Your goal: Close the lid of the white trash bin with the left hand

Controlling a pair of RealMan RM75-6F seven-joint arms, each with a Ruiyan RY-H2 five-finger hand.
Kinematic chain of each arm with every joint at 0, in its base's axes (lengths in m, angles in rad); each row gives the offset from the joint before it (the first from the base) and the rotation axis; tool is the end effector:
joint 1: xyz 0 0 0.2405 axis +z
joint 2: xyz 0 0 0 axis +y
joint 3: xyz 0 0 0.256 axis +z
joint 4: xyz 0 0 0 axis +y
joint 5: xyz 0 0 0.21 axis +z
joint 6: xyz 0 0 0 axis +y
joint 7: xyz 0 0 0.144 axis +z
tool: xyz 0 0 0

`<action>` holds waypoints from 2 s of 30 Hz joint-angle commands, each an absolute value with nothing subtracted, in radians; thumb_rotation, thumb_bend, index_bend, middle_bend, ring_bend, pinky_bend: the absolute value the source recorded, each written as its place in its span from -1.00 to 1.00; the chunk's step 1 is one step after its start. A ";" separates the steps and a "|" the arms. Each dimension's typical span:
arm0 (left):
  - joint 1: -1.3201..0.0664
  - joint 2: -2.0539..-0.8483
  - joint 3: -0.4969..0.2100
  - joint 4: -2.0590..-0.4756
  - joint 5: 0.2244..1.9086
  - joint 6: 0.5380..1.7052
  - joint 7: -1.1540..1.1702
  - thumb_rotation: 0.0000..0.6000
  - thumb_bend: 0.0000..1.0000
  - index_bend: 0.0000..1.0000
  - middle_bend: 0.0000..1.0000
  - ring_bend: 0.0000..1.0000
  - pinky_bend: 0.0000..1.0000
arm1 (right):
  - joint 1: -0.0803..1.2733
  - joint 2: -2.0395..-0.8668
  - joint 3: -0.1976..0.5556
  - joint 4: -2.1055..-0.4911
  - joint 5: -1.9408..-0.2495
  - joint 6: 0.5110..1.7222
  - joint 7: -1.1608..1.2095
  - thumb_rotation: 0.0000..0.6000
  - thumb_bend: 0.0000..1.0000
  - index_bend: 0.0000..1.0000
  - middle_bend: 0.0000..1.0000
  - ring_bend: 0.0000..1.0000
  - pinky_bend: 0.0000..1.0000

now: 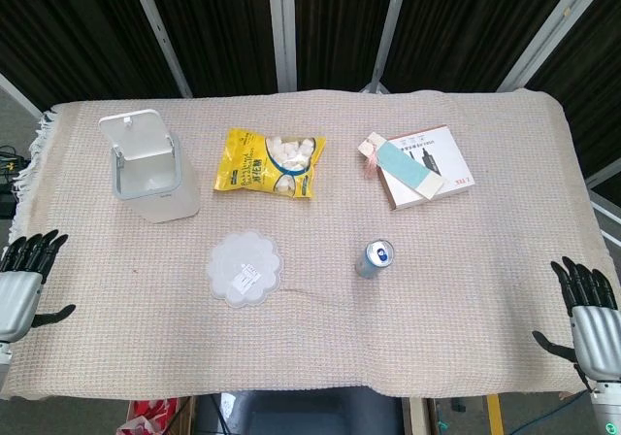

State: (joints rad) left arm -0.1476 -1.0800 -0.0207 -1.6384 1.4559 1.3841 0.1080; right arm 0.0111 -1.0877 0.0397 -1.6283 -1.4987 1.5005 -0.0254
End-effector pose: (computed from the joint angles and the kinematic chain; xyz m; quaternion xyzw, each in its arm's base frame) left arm -0.3113 0.1933 0.1546 -0.6402 -0.3777 -0.3262 0.5840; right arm -0.3226 -0.1555 0.1684 0.5856 -0.3958 0.3572 0.6106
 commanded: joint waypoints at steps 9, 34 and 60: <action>-0.146 -1.078 -0.020 -1.641 1.462 1.388 0.105 1.00 -0.92 -1.00 -1.00 -1.00 -1.00 | 0.008 -1.086 0.040 -1.627 -1.500 1.507 -0.023 1.00 -0.70 -1.00 -1.00 -1.00 -1.00; -0.246 -1.022 -0.163 -1.719 1.349 1.351 0.196 1.00 -0.74 -1.00 -1.00 -0.89 -0.24 | 0.009 -1.087 0.040 -1.635 -1.509 1.508 0.016 1.00 -0.70 -1.00 -1.00 -1.00 -1.00; -0.752 -0.955 -0.422 -1.714 0.463 0.943 0.537 1.00 0.55 -1.00 0.78 0.85 1.00 | 0.017 -1.081 0.052 -1.653 -1.472 1.481 0.047 1.00 -0.70 -1.00 -1.00 -1.00 -1.00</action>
